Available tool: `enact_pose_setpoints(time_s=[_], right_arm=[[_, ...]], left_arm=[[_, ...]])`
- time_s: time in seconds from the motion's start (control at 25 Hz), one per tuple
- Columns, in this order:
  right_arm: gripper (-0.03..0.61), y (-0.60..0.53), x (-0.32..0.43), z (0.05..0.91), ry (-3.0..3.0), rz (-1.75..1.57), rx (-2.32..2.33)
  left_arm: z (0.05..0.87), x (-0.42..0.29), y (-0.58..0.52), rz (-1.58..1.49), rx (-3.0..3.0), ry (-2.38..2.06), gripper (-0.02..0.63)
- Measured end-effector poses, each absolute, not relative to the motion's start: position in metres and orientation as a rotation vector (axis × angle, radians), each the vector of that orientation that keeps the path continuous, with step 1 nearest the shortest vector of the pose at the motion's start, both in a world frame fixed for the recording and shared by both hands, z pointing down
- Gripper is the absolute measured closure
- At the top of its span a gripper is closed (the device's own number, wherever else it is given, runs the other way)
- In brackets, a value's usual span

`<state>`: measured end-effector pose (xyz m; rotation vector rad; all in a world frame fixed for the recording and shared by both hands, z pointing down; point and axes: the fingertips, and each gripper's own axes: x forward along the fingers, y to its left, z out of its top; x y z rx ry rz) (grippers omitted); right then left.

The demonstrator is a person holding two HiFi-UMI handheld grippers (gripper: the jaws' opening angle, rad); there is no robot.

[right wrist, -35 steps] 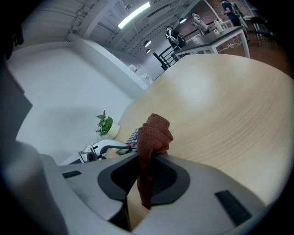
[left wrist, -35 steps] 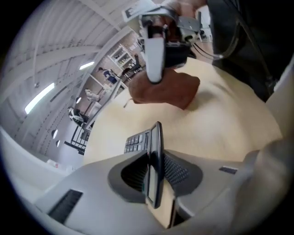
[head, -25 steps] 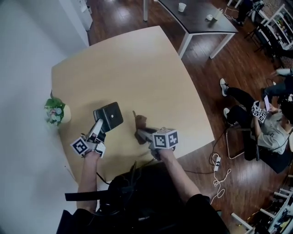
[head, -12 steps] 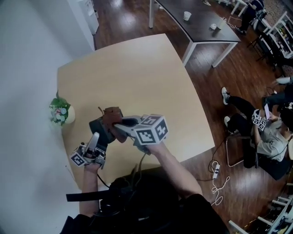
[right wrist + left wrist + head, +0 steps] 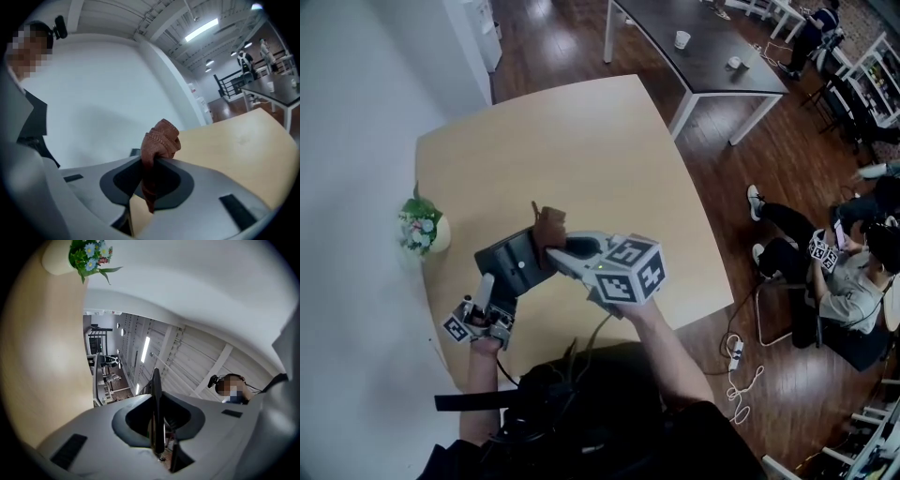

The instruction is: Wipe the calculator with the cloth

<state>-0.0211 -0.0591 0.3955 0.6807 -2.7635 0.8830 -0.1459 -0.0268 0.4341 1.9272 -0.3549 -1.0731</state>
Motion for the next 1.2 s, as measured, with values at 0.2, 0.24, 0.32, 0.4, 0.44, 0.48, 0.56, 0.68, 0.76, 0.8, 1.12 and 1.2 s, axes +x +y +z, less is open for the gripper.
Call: enact_pose_setpoints(time_s=[0.2,0.24,0.32,0.4,0.44,0.48,0.56,0.68,0.76,0.8,1.12,1.2], right_arm=[[0.511,-0.027,-0.069,0.37,-2.83,0.875,0.386],[0.511,-0.031,-0.069,0.382,-2.781,0.811,0.427],[0.509,-0.041,-0.061,0.404,-2.693,0.681,0.521],[0.508,-0.046,-0.051,0.415,-2.654,0.601,0.564],[0.506,-0.047,-0.047,0.419,-2.641,0.574,0.579],[0.506,-0.049,-0.041,0.423,-2.622,0.548,0.6],[0.506,-0.056,-0.026,0.433,-2.567,0.505,0.67],[0.511,-0.067,0.003,0.445,-2.474,0.478,0.794],[0.511,-0.069,0.018,0.444,-2.455,0.48,0.847],[0.512,-0.068,0.02,0.438,-2.475,0.496,0.855],[0.511,-0.019,-0.053,0.387,-2.758,0.692,0.495],[0.511,-0.018,-0.06,0.408,-2.696,0.652,0.498]], left_arm=[[0.426,-0.13,-0.025,-1.046,1.959,-0.313,0.546],[0.424,-0.128,-0.023,-1.043,1.968,-0.301,0.546],[0.42,-0.125,-0.02,-1.037,1.98,-0.279,0.545],[0.42,-0.124,-0.018,-1.031,1.987,-0.267,0.541],[0.42,-0.125,-0.017,-1.033,1.986,-0.265,0.538],[0.42,-0.127,-0.017,-1.038,1.981,-0.266,0.537],[0.422,-0.13,-0.019,-1.05,1.969,-0.274,0.535],[0.425,-0.137,-0.023,-1.074,1.943,-0.281,0.542],[0.424,-0.141,-0.024,-1.097,1.929,-0.282,0.545],[0.424,-0.143,-0.026,-1.103,1.925,-0.288,0.545],[0.426,-0.135,-0.028,-1.089,1.911,-0.298,0.545],[0.423,-0.134,-0.028,-1.119,1.892,-0.281,0.543]])
